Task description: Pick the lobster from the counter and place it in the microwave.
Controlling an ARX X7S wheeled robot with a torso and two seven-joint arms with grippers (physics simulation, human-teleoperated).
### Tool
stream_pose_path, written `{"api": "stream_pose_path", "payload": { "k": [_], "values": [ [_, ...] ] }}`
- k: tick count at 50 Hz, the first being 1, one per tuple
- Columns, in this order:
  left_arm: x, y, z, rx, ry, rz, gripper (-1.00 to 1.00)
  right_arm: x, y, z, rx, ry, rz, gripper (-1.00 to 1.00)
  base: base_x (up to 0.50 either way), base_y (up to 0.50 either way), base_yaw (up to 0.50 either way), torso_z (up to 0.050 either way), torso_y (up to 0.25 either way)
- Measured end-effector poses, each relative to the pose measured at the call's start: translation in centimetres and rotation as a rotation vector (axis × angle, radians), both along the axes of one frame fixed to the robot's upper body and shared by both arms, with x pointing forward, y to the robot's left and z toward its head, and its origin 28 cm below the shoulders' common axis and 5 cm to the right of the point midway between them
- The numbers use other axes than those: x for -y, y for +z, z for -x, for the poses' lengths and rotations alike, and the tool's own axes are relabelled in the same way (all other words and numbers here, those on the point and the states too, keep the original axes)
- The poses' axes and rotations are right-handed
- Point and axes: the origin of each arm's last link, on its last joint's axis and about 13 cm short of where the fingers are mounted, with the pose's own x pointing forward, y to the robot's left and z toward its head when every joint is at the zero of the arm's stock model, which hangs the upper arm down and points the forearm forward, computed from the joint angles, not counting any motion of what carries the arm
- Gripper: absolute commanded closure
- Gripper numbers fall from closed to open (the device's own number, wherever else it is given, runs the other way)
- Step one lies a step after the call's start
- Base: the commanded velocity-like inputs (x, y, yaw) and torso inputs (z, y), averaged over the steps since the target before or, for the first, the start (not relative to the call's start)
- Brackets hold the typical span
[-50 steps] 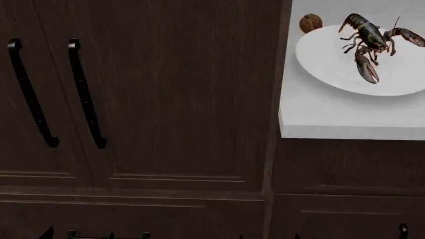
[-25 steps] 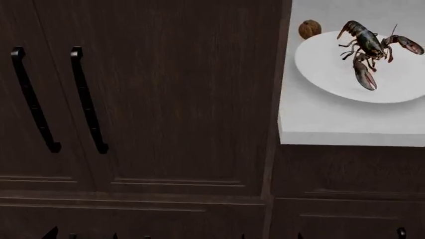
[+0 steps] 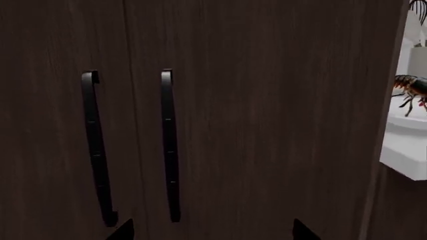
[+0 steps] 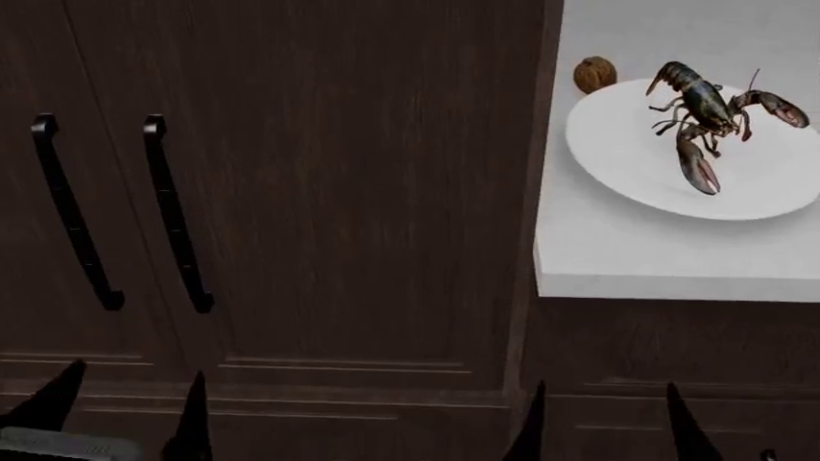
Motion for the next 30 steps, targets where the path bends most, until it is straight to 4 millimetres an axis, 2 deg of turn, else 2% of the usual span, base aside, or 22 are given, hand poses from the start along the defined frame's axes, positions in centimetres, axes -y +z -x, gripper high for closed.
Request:
{"api": "stream_pose_path", "payload": {
  "k": [16,24,30],
  "values": [
    [-0.2,4.7,-1.4,0.073,-0.027,0.018,-1.00,2.7,8.1,1.7,0.281,-0.079,0.105,-1.00,0.00,0.00,0.00,0.050,0.000],
    [-0.1,6.0,-1.5,0.095,-0.043,0.017,-1.00,4.1,11.7,3.0,0.400,-0.130,0.160,-1.00,0.00,0.00,0.00,0.050,0.000],
    [-0.1,6.7,-1.4,0.109,-0.050,0.014,-1.00,5.5,13.6,4.6,0.479,-0.209,0.209,-1.00,0.00,0.00,0.00,0.050,0.000]
  ]
}}
